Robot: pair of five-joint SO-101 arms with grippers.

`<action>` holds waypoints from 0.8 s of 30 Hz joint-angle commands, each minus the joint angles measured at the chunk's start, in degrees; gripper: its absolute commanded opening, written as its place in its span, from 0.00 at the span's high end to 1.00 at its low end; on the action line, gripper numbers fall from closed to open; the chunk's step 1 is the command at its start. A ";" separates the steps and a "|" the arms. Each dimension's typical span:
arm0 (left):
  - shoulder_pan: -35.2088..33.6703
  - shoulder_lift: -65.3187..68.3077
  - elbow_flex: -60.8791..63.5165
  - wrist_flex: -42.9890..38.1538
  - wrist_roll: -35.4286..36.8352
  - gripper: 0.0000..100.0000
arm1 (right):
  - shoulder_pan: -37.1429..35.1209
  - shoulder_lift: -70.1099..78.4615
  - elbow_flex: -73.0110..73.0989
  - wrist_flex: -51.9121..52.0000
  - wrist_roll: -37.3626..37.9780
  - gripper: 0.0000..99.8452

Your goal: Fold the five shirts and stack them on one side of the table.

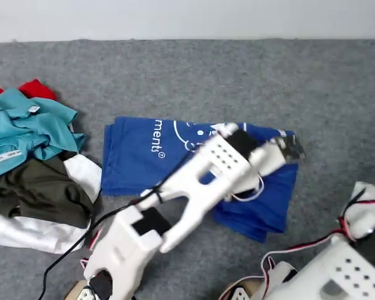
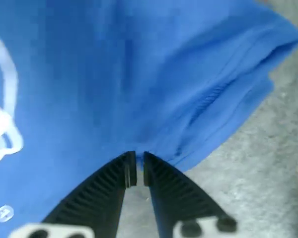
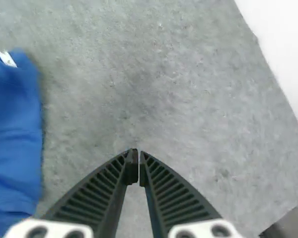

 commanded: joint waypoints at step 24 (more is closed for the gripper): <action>3.87 -5.01 2.24 2.20 -1.41 0.86 | 0.66 -5.14 4.84 -2.68 3.78 0.99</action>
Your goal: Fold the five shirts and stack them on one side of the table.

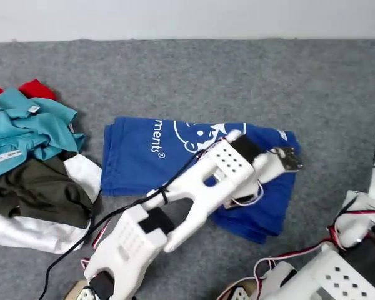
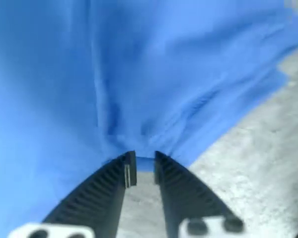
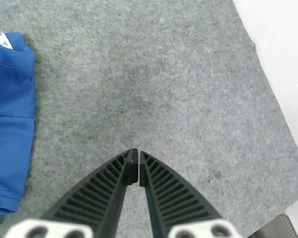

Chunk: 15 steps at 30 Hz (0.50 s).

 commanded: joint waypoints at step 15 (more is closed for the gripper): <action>7.91 1.49 2.95 -4.04 -0.70 0.79 | 0.31 -0.57 -0.44 -0.84 0.62 0.99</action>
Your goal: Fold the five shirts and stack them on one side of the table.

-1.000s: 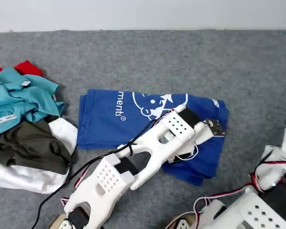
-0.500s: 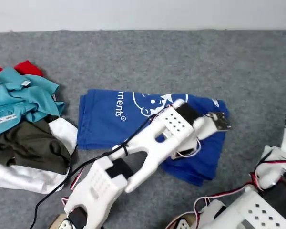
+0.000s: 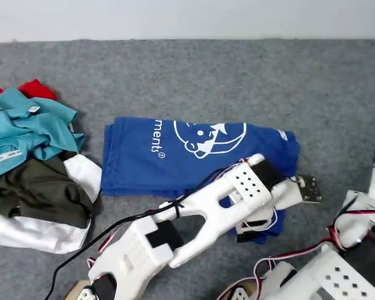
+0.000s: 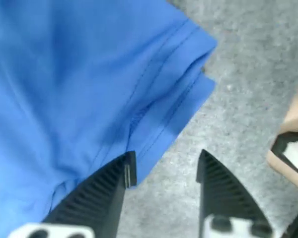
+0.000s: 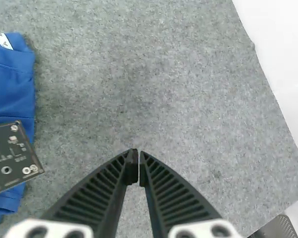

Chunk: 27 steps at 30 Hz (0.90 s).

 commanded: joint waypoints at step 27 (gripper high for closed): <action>-7.30 5.89 -24.04 3.08 -0.62 0.99 | 0.31 -0.75 -0.44 -0.75 0.35 0.99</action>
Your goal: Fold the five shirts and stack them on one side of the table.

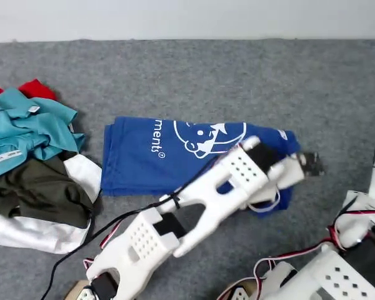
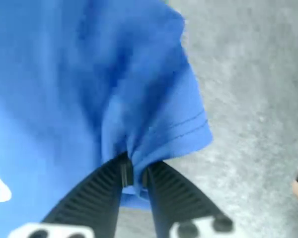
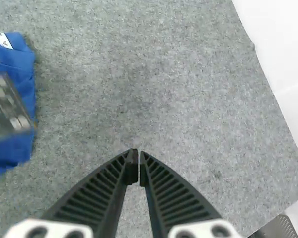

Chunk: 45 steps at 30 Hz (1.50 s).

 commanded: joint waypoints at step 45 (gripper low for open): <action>-8.09 4.92 -29.58 2.02 -3.08 0.80 | 0.22 -0.92 2.64 0.04 0.26 0.99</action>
